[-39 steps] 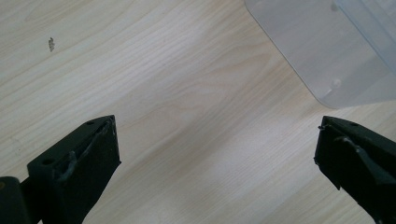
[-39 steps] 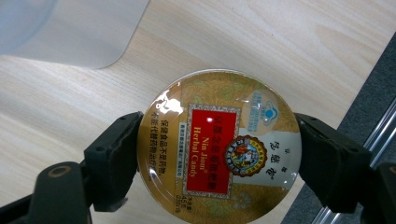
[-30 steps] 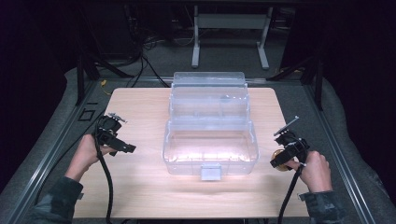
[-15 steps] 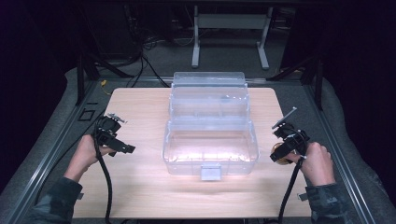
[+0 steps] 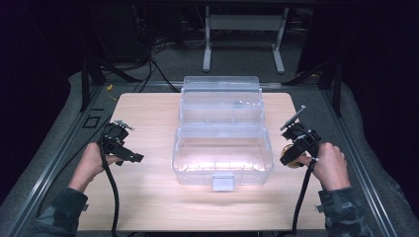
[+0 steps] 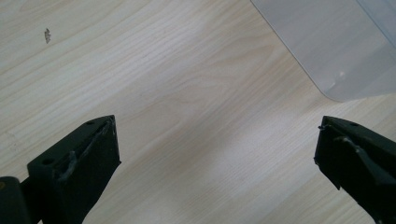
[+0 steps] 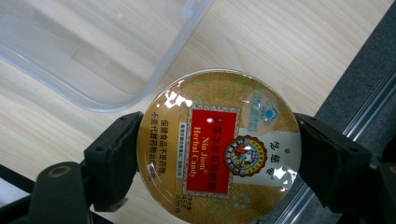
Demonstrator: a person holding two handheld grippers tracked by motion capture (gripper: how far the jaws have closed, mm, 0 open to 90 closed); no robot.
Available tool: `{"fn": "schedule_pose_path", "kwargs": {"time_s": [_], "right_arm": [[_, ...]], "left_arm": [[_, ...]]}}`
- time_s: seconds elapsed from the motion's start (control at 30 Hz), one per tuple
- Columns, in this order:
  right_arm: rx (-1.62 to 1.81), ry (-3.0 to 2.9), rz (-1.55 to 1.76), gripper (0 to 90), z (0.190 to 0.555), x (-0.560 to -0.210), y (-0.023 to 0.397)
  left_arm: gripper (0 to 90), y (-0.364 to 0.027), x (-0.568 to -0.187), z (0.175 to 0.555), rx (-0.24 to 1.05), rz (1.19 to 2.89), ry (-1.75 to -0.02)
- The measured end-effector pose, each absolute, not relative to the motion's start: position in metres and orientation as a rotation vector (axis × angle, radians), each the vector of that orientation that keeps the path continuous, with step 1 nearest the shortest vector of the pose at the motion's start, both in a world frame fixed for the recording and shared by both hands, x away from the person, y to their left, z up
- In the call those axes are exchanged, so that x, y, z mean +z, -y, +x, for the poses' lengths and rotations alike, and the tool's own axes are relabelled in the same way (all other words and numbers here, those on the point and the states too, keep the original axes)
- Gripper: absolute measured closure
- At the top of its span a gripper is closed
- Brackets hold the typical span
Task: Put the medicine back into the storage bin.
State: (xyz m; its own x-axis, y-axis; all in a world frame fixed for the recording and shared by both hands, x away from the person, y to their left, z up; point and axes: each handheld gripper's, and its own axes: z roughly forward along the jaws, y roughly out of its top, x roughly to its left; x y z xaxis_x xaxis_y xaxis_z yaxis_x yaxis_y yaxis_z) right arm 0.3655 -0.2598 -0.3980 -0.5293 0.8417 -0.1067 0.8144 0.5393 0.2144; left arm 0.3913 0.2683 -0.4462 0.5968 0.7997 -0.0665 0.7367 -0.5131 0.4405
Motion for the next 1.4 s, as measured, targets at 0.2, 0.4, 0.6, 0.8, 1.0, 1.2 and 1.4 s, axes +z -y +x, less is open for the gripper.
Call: {"fn": "schedule_pose_path", "kwargs": {"time_s": [0.2, 0.4, 0.6, 0.8, 1.0, 1.2, 1.4], "right_arm": [[0.225, -2.608, 1.369, 20.1, 0.372, -0.396, 0.246], [0.213, -2.624, 1.335, 20.1, 0.378, -0.397, 0.232], [0.231, -2.662, 1.295, 20.1, 0.385, -0.4, 0.213], [0.186, -2.675, 1.244, 20.1, 0.391, -0.405, 0.194], [0.206, -2.739, 1.232, 20.1, 0.399, -0.42, 0.179], [0.19, -2.762, 1.247, 20.1, 0.404, -0.432, 0.177], [0.18, -2.773, 1.249, 20.1, 0.404, -0.438, 0.177]], "left_arm": [[0.1, -0.267, -0.449, 0.391, 0.195, 2.403, -1.225], [0.1, -0.267, -0.45, 0.392, 0.192, 2.411, -1.223], [0.1, -0.267, -0.45, 0.392, 0.196, 2.408, -1.224], [0.1, -0.269, -0.45, 0.391, 0.195, 2.402, -1.228], [0.1, -0.272, -0.45, 0.391, 0.196, 2.402, -1.234], [0.1, -0.271, -0.451, 0.392, 0.196, 2.405, -1.234], [0.2, -0.269, -0.451, 0.392, 0.186, 2.41, -1.222]]}}
